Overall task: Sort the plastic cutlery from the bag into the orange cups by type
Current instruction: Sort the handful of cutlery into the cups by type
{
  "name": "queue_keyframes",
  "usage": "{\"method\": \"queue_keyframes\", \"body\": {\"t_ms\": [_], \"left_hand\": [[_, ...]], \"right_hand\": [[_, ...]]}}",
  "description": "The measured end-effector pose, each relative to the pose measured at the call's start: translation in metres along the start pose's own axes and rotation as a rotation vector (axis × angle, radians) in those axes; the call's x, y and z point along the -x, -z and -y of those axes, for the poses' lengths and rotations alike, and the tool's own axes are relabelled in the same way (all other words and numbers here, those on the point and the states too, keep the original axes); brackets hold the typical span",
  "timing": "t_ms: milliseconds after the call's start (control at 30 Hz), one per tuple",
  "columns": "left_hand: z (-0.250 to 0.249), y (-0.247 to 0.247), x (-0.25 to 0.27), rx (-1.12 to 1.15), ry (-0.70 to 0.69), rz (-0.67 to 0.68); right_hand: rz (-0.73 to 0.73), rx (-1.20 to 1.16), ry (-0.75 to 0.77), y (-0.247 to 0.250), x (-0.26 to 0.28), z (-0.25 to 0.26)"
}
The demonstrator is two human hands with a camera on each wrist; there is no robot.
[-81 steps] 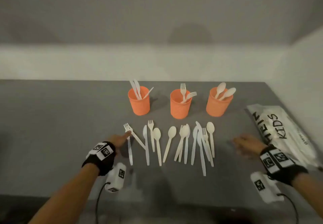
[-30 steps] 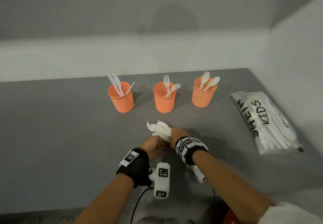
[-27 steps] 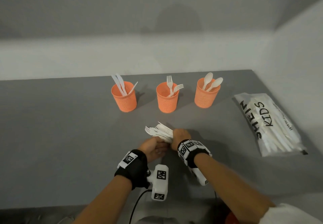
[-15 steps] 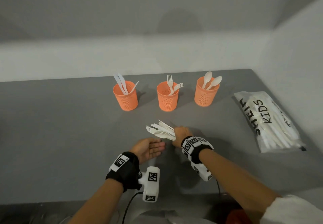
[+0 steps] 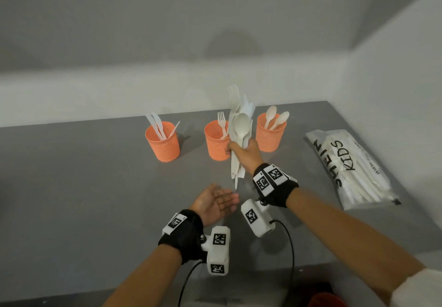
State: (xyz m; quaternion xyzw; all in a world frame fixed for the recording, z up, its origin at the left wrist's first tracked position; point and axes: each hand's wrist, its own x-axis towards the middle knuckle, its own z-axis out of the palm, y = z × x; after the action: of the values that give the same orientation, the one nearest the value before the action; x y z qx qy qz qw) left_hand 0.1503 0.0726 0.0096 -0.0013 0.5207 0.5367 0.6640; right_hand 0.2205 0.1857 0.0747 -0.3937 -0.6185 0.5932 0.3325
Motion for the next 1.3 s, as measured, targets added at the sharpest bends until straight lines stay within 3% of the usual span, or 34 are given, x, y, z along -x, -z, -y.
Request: {"method": "queue_keyframes", "body": {"t_ms": [233, 400, 567, 833, 967, 1133, 1300], "left_hand": [[-0.019, -0.029, -0.003, 0.256, -0.087, -0.017], [-0.030, -0.050, 0.002, 0.312, -0.144, 0.051], [-0.025, -0.051, 0.013, 0.140, -0.010, 0.100], [-0.023, -0.040, 0.006, 0.082, 0.085, -0.025], [-0.029, -0.044, 0.007, 0.234, 0.024, 0.047], [-0.047, -0.061, 0.014, 0.178, -0.117, 0.157], [-0.046, -0.066, 0.023, 0.114, -0.089, 0.210]], "right_hand": [[-0.069, -0.148, 0.032, -0.007, 0.013, 0.008], [-0.133, -0.187, 0.024, -0.011, 0.016, 0.005], [-0.188, -0.247, 0.027, -0.011, 0.014, 0.005], [-0.233, -0.274, 0.042, -0.012, 0.012, 0.008], [-0.226, -0.269, 0.072, -0.012, 0.014, 0.009], [-0.186, -0.255, 0.081, -0.011, 0.019, 0.005], [-0.142, -0.262, 0.018, -0.008, 0.015, 0.001]]}}
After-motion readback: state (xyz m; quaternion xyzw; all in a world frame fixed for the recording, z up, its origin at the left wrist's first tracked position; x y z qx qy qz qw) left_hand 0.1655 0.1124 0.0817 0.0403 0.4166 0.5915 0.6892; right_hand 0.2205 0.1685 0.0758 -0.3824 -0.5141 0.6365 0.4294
